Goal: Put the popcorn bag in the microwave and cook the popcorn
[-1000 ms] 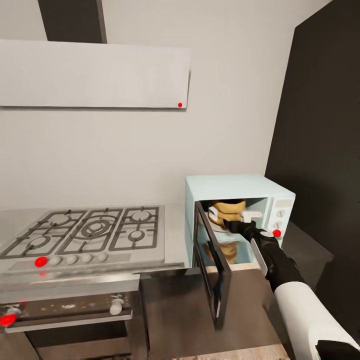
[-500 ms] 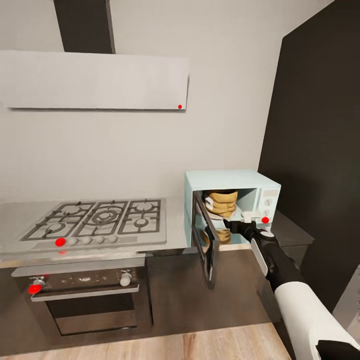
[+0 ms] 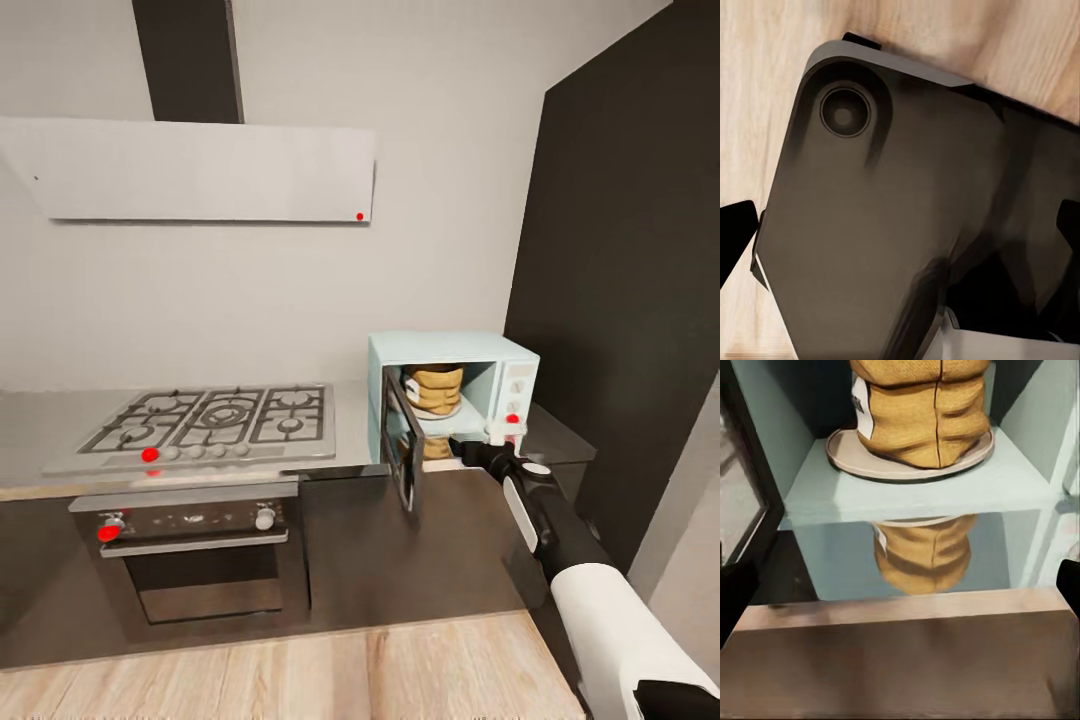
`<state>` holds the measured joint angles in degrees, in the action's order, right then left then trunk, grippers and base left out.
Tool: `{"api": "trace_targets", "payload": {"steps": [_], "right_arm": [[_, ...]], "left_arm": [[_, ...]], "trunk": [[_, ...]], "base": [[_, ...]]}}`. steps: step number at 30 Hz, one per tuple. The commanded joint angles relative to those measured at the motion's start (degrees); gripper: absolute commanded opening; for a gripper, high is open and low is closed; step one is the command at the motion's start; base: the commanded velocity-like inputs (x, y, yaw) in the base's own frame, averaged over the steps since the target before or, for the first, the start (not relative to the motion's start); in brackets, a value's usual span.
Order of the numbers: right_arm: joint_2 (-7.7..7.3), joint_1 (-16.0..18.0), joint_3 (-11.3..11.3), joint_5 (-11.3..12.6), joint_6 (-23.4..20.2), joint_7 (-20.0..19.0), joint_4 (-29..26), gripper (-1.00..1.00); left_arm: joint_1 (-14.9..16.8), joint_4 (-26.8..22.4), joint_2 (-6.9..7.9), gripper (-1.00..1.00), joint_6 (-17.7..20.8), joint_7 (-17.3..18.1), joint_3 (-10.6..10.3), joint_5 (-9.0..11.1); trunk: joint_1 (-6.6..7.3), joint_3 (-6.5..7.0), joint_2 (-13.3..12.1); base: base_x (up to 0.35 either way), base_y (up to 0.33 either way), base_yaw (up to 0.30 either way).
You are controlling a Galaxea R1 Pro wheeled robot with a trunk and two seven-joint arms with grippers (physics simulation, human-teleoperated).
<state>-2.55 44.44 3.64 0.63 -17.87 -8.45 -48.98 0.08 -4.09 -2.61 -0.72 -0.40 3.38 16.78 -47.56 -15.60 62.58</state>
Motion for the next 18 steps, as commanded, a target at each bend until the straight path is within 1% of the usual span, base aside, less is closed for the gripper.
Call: {"api": "trace_targets", "payload": {"steps": [1, 4, 8, 10, 12, 13, 15, 17, 18], "right_arm": [[0.03, 0.03, 0.14, 0.10, -0.32, -0.28, -0.04, 1.00], [0.03, 0.03, 0.14, 0.15, -0.27, -0.21, 1.26, 1.00], [-0.10, 0.03, 0.25, -0.01, 0.31, 0.00, 7.60, 1.00], [-0.15, 0.03, 0.28, -0.09, 1.56, -0.04, 9.99, 1.00], [-0.16, 0.03, 0.30, -0.85, 2.22, 0.03, 12.57, 1.00], [-0.20, 0.03, 0.31, -1.99, 2.43, 0.25, 15.49, 1.00], [-0.24, 0.03, 0.33, -2.92, 2.53, 0.36, 19.97, 1.00], [-0.25, 0.03, 0.32, -3.23, 2.56, 0.43, 24.05, 1.00], [-0.25, 0.03, 0.32, -3.33, 2.62, 0.48, 27.47, 1.00]], "left_arm": [[0.01, -0.04, -0.02, 1.00, -0.08, -0.04, 0.32, 0.12], [0.01, -0.04, -0.02, 1.00, -0.08, -0.04, 0.32, 0.12], [0.01, -0.04, -0.02, 1.00, -0.08, -0.04, 0.32, 0.15], [0.01, -0.04, 0.00, 1.00, -0.08, -0.04, 0.32, 0.18], [0.01, -0.04, 0.03, 1.00, -0.08, -0.04, 0.32, 0.18], [0.01, -0.04, 0.05, 1.00, -0.08, -0.04, 0.32, 0.19], [0.01, -0.04, 0.06, 1.00, -0.08, -0.04, 0.32, 0.19], [0.01, -0.04, 0.06, 1.00, -0.08, -0.04, 0.32, 0.19], [0.01, -0.04, 0.06, 1.00, -0.08, -0.04, 0.32, 0.19]], "trunk": [[0.03, -0.07, 0.05], [0.03, -0.07, 0.05], [0.03, -0.07, 0.05], [0.03, -0.07, 0.05], [0.03, -0.07, 0.05], [0.03, -0.07, 0.05], [0.03, -0.07, 0.05], [0.03, -0.07, 0.05], [0.03, -0.07, 0.05]], "base": [[-0.318, 0.000, 0.000], [-0.318, 0.000, 0.000], [-0.299, 0.000, 0.000], [-0.177, 0.000, 0.000], [-0.062, 0.000, 0.000], [-0.020, 0.000, 0.000], [-0.010, 0.000, 0.000], [-0.003, 0.000, 0.000], [-0.001, 0.000, 0.000]]}}
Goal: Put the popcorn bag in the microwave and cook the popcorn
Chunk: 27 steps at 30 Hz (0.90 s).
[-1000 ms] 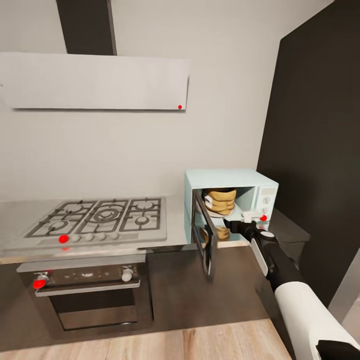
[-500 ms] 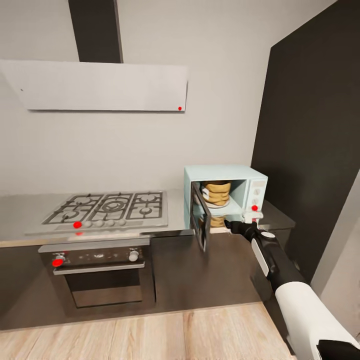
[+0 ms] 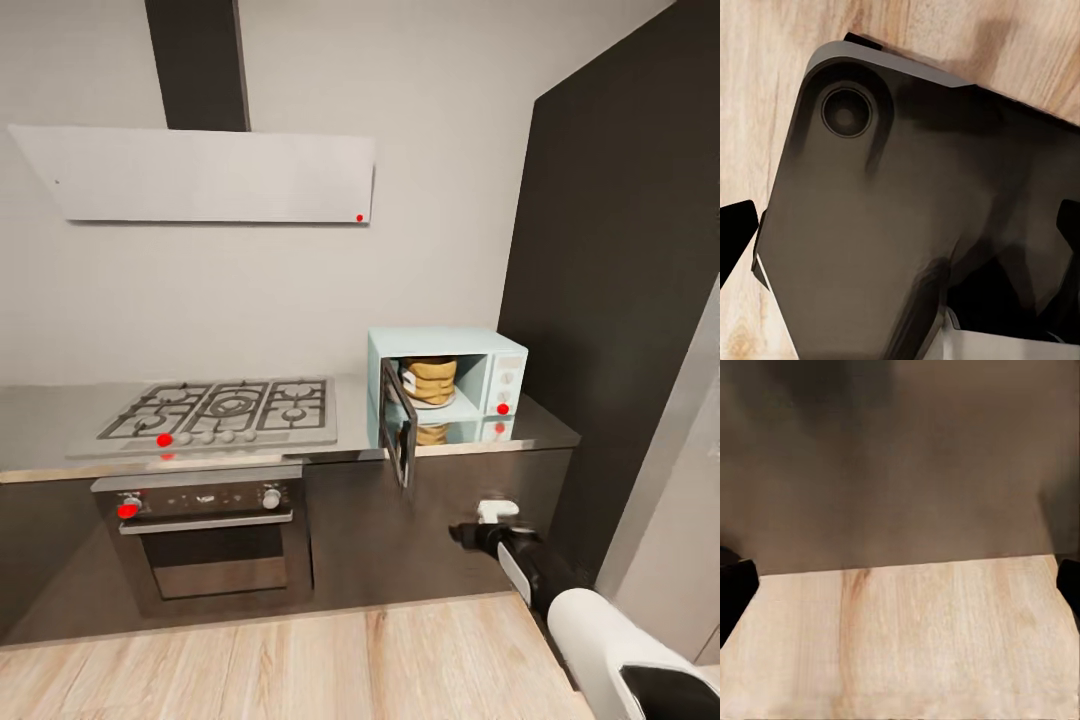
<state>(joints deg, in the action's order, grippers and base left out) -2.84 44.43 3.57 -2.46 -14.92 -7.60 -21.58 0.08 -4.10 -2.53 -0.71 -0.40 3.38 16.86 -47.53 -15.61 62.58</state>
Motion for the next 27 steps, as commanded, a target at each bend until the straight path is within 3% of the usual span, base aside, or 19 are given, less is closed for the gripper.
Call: {"api": "trace_targets", "payload": {"steps": [1, 3, 8, 11, 14, 21, 27], "right_arm": [[0.03, 0.04, 0.38, -0.32, -0.13, -0.34, 2.40, 1.00], [-0.02, 0.04, 0.34, -0.40, 2.13, -0.32, 7.88, 1.00], [-1.78, 0.04, 0.17, -0.36, 10.04, -0.23, 20.35, 1.00], [-2.86, -1.23, 0.13, -0.29, 11.70, -0.22, 22.81, 1.00], [-3.34, -7.82, 0.16, -0.27, 12.53, -0.16, 23.36, 1.00], [-4.58, -18.65, 0.27, 0.20, 15.86, 0.11, 23.50, 1.00], [-4.37, -27.94, 0.56, 0.63, 19.85, 0.46, 23.51, 1.00]], "left_arm": [[0.01, -0.03, -0.02, 1.00, -0.08, -0.04, 0.31, 0.10], [0.01, -0.03, -0.02, 1.00, -0.08, -0.04, 0.31, 0.10], [0.01, 0.00, -0.02, 1.00, -0.08, -0.08, 0.31, 0.10], [0.01, 0.03, -0.02, 1.00, -0.08, -0.11, 0.36, 0.10], [0.01, 0.05, -0.02, 1.00, -0.08, -0.13, 0.39, 0.10], [0.01, 0.06, -0.02, 1.00, -0.08, -0.13, 0.40, 0.14], [0.01, 0.06, -0.02, 1.00, -0.08, -0.13, 0.47, 0.43]], "trunk": [[0.00, -0.06, 0.05], [0.00, -0.06, 0.05], [0.00, -0.06, 0.05], [0.00, -0.06, 0.05], [0.00, -0.06, 0.05], [0.00, -0.06, 0.05], [0.00, -0.06, 0.05]], "base": [[0.000, 0.000, 0.000], [0.000, 0.000, 0.000], [0.000, 0.000, 0.000], [0.000, 0.000, 0.000], [0.000, 0.000, 0.000], [0.000, 0.000, 0.000], [0.000, 0.000, 0.000]]}}
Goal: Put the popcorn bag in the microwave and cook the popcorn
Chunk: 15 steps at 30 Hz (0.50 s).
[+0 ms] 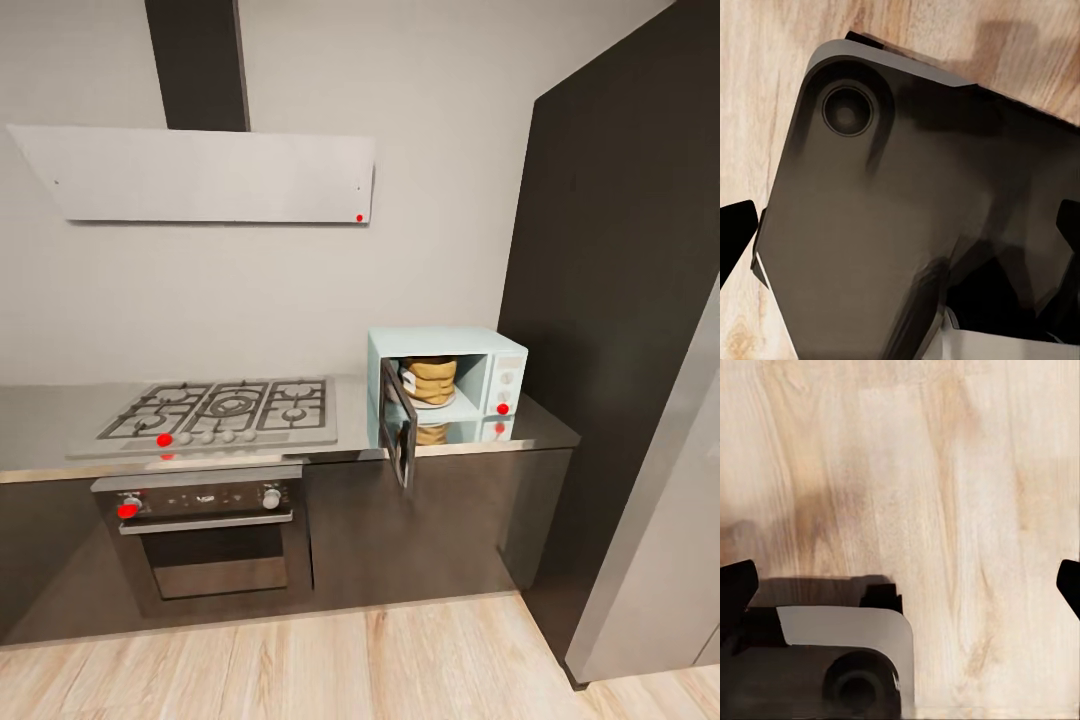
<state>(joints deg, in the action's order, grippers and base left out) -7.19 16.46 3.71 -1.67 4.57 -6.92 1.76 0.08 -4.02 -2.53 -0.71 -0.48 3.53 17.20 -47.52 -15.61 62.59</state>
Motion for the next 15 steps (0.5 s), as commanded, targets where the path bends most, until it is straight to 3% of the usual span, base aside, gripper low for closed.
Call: {"api": "trace_targets", "payload": {"steps": [1, 7, 15], "right_arm": [[0.06, -1.18, 0.46, -0.12, 0.45, -0.20, 0.17, 1.00], [-0.17, -3.31, 0.56, 1.65, 0.86, -0.24, 0.17, 1.00], [0.21, -3.36, 0.45, 1.43, -1.13, -0.24, 0.08, 1.00]], "left_arm": [[0.01, -0.03, -0.04, 1.00, -0.08, -0.05, 0.33, 0.19], [0.01, -0.03, -0.11, 1.00, -0.08, -0.05, 0.34, 0.29], [0.01, -0.03, -0.11, 1.00, -0.06, -0.05, 0.26, 0.33]], "trunk": [[-0.01, -0.05, 0.04], [-0.01, -0.05, 0.04], [-0.01, -0.05, 0.04]], "base": [[0.000, 0.000, 0.000], [0.000, 0.000, 0.000], [0.000, 0.000, 0.020]]}}
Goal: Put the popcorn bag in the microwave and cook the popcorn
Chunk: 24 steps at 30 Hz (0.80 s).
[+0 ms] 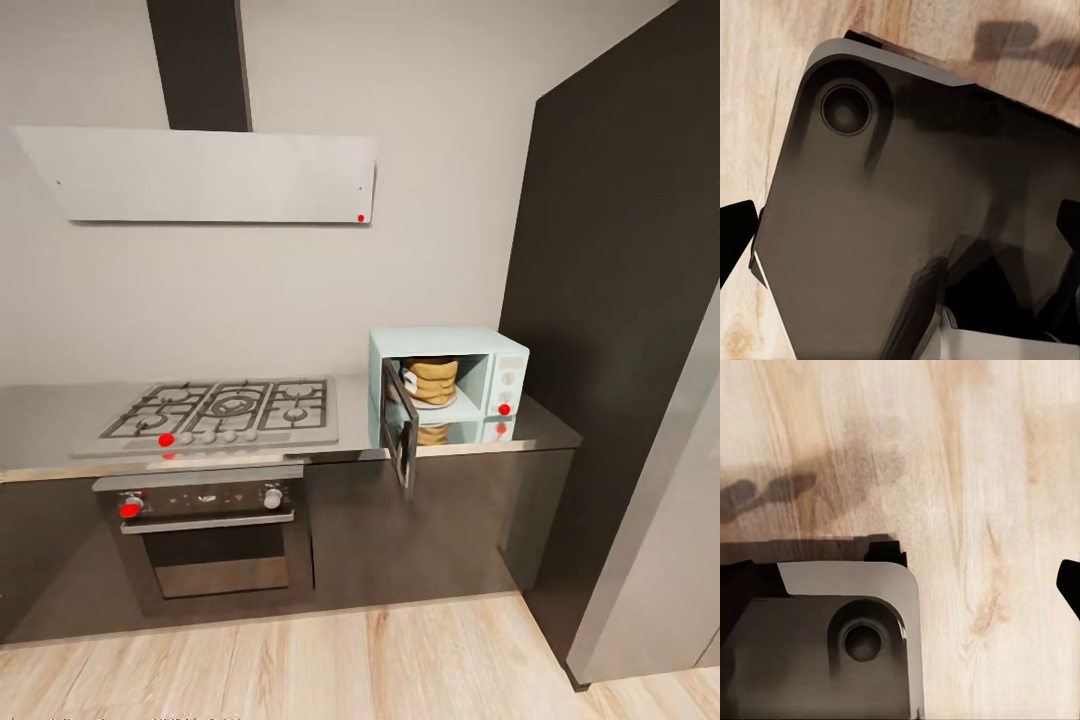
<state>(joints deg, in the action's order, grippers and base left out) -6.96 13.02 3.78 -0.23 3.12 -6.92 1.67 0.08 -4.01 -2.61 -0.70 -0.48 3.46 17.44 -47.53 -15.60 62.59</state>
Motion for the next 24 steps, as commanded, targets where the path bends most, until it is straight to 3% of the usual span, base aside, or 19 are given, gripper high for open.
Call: {"api": "trace_targets", "payload": {"steps": [1, 13, 24], "right_arm": [[0.09, 0.06, 0.35, -0.02, 0.25, -0.16, 0.18, 1.00], [0.41, 0.07, 0.27, -0.10, 0.17, 0.09, 0.18, 1.00], [0.10, 0.07, 0.01, -0.25, 0.33, 0.56, 0.18, 1.00]], "left_arm": [[0.01, -0.04, -0.03, 1.00, -0.07, -0.05, 0.34, 0.09], [0.01, 0.02, -0.04, 1.00, 0.00, 0.04, 0.32, 0.02], [0.01, 0.04, -0.04, 1.00, 0.00, -0.01, 0.33, 0.05]], "trunk": [[0.00, -0.06, 0.04], [0.00, -0.06, 0.04], [0.00, -0.06, 0.04]], "base": [[0.000, 0.000, 0.175], [0.000, 0.000, 0.255], [0.000, -0.011, 0.008]]}}
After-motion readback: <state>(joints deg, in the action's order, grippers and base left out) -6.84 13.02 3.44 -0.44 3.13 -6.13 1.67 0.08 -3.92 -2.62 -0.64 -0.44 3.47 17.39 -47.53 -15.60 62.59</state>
